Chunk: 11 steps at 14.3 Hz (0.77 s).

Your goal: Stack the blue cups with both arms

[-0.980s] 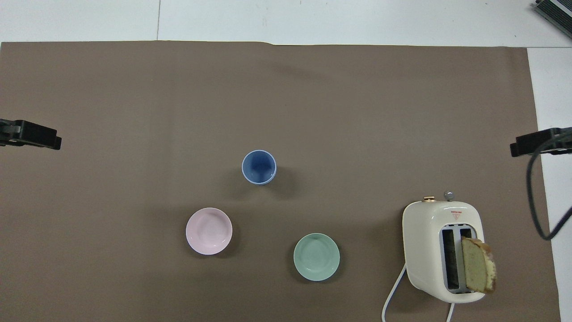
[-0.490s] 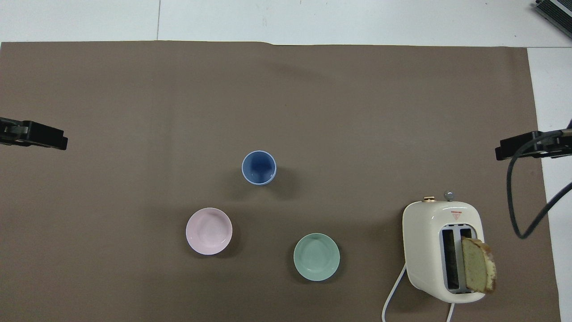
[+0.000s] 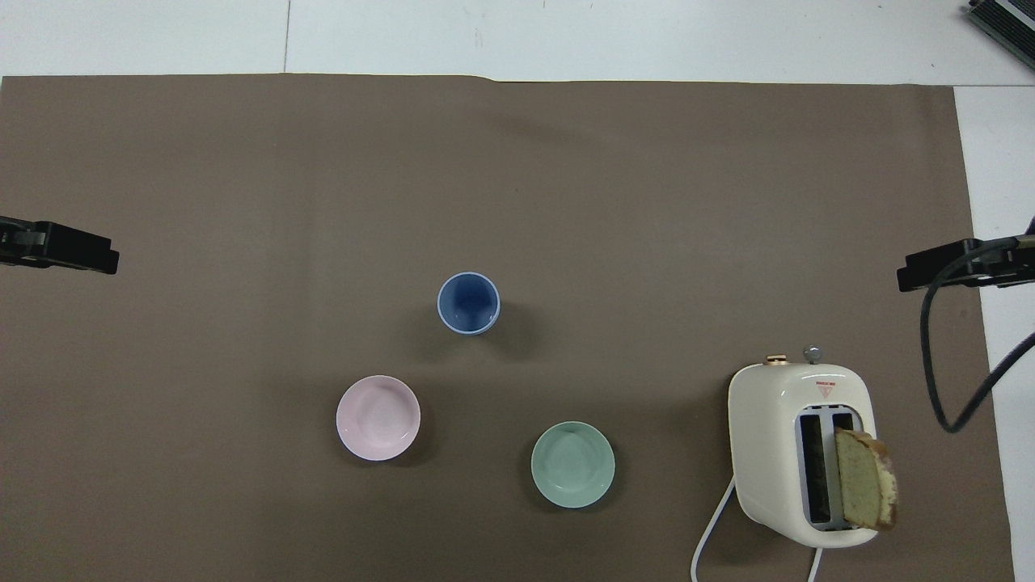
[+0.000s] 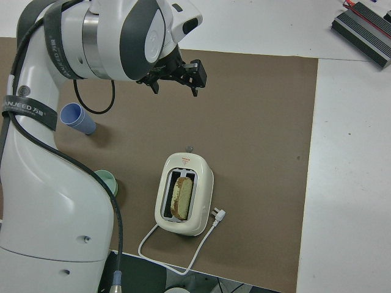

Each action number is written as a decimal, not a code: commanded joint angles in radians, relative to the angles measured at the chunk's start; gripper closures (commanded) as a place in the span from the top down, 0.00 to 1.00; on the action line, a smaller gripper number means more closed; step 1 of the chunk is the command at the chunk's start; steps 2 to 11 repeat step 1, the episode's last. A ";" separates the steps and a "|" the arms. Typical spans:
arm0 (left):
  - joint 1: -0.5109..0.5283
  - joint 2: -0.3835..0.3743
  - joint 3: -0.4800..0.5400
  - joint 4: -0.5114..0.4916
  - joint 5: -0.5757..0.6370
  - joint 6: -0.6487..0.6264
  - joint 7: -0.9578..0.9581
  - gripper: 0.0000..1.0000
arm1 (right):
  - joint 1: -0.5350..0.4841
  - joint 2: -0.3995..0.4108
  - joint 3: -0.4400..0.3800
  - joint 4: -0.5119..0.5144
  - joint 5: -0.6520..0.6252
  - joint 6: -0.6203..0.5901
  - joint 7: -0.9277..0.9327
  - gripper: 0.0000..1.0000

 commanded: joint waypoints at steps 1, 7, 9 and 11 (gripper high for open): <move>0.002 -0.003 -0.003 0.015 0.011 -0.027 0.008 1.00 | -0.009 -0.023 0.001 -0.031 0.009 0.015 -0.021 1.00; 0.002 -0.003 -0.003 0.015 0.011 -0.027 0.008 1.00 | -0.009 -0.023 0.001 -0.031 0.009 0.015 -0.021 1.00; 0.002 -0.003 -0.003 0.015 0.011 -0.027 0.008 1.00 | -0.009 -0.023 0.001 -0.031 0.009 0.015 -0.021 1.00; 0.002 -0.003 -0.003 0.015 0.011 -0.027 0.008 1.00 | -0.009 -0.023 0.001 -0.031 0.009 0.015 -0.021 1.00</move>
